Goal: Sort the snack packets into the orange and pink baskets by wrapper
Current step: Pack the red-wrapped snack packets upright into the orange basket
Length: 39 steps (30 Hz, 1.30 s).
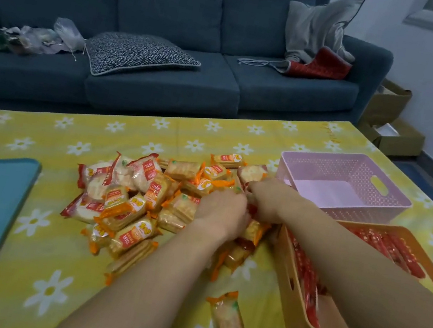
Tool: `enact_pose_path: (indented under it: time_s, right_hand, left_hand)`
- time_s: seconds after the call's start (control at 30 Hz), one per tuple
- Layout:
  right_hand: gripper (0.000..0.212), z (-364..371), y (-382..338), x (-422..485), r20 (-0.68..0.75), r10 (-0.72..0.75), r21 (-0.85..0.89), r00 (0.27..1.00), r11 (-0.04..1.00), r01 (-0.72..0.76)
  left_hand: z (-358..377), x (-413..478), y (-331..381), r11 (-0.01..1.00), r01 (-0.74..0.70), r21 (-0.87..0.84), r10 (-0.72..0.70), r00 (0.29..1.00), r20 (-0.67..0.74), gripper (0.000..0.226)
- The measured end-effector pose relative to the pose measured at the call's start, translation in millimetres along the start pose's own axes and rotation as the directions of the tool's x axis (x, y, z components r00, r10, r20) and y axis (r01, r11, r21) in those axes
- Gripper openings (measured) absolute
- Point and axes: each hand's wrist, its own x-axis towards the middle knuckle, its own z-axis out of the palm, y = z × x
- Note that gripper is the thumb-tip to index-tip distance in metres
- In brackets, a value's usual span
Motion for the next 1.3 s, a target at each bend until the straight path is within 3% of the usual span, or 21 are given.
enact_pose_path:
  time_s: [0.13, 0.3, 0.37, 0.43, 0.5, 0.57, 0.7, 0.8, 0.87, 0.93, 0.97, 1.0, 1.03, 1.07, 1.1, 1.17, 1.2, 1.3]
  right_hand:
    - [0.046, -2, -3, 6, 0.075, 0.032, -0.081, 0.997, 0.996, -0.026]
    - [0.022, -2, -1, 6, 0.044, 0.03, -0.086, 0.999, 0.996, -0.026]
    - [0.011, -3, 1, 4, -0.006, 0.032, -0.033, 0.999, 0.999, -0.032]
    - [0.018, -5, 5, 2, -0.073, 0.044, 0.087, 0.996, 0.995, -0.038]
    - [0.033, -15, 10, -7, -0.14, 0.114, 0.377, 0.984, 0.925, -0.053]
    - [0.03, -27, 14, -21, -0.217, 0.216, 0.649, 0.952, 0.76, -0.024]
    - [0.016, -46, 35, -33, -0.199, 0.405, 0.934, 0.892, 0.355, 0.048]
    - [0.006, -53, 31, -39, -0.057, 0.297, 0.992, 0.953, 0.128, 0.02]
    - [0.011, -56, 21, -42, 0.003, 0.141, 0.997, 0.99, 0.078, -0.015]
    - [0.013, -58, 19, -41, -0.018, 0.104, 0.995, 0.994, 0.098, 0.008]
    - [0.017, -58, 21, -37, -0.055, 0.175, 0.988, 0.983, 0.151, 0.029]
    - [0.022, -55, 27, -31, -0.115, 0.276, 0.953, 0.954, 0.303, 0.028]
    - [0.026, -51, 32, -26, -0.197, 0.338, 0.833, 0.92, 0.553, -0.025]
    - [0.028, -47, 34, -25, -0.252, 0.333, 0.599, 0.908, 0.791, -0.124]
    - [0.03, -41, 32, -25, -0.242, 0.301, 0.314, 0.922, 0.924, -0.219]
    - [0.035, -28, 23, -24, -0.143, 0.254, -0.163, 0.956, 0.947, -0.276]
    - [0.035, -24, 18, -23, -0.108, 0.229, -0.3, 0.967, 0.92, -0.252]
    - [0.034, -21, 8, -19, -0.078, 0.217, -0.442, 0.973, 0.867, -0.229]
  left_hand:
    - [6, 9, -2, 0.997, 0.073, 0.03, -0.075, 0.995, 0.064, 0.039]
    - [12, 12, 6, 0.987, 0.162, -0.022, -0.157, 0.978, 0.135, 0.08]
    - [15, 11, 7, 0.984, 0.166, -0.067, -0.158, 0.981, 0.113, 0.078]
    - [14, 8, 4, 0.976, 0.176, -0.131, -0.164, 0.981, 0.1, 0.081]
    - [13, 6, -1, 0.939, 0.207, -0.275, -0.188, 0.978, 0.095, 0.084]
    - [6, 3, -6, 0.815, 0.235, -0.529, -0.222, 0.971, 0.089, 0.074]
    - [-26, -8, -17, 0.37, 0.111, -0.922, -0.234, 0.972, 0.023, 0.044]
    - [-41, -18, -19, 0.123, 0.018, -0.992, -0.188, 0.982, -0.006, 0.046]
    - [-37, -19, -18, 0.001, 0.021, -1.0, -0.185, 0.983, 0.02, 0.052]
    - [-30, -17, -23, -0.1, 0.028, -0.995, -0.227, 0.973, 0.05, 0.049]
    - [-30, -17, -28, -0.128, 0.018, -0.992, -0.268, 0.962, 0.052, 0.05]
    - [-30, -15, -35, -0.142, 0.002, -0.99, -0.318, 0.947, 0.048, 0.055]
    - [-31, -14, -42, -0.152, -0.013, -0.988, -0.36, 0.932, 0.043, 0.062]
    - [-30, -12, -49, -0.168, -0.02, -0.986, -0.395, 0.917, 0.049, 0.07]
    - [-31, -11, -54, -0.196, -0.021, -0.98, -0.417, 0.907, 0.064, 0.077]
    - [-29, -10, -60, -0.226, 0.007, -0.974, -0.436, 0.894, 0.107, 0.084]
    - [-27, -9, -60, -0.203, 0.032, -0.979, -0.439, 0.891, 0.12, 0.084]
    - [-20, -9, -58, -0.094, 0.085, -0.992, -0.43, 0.895, 0.117, 0.08]
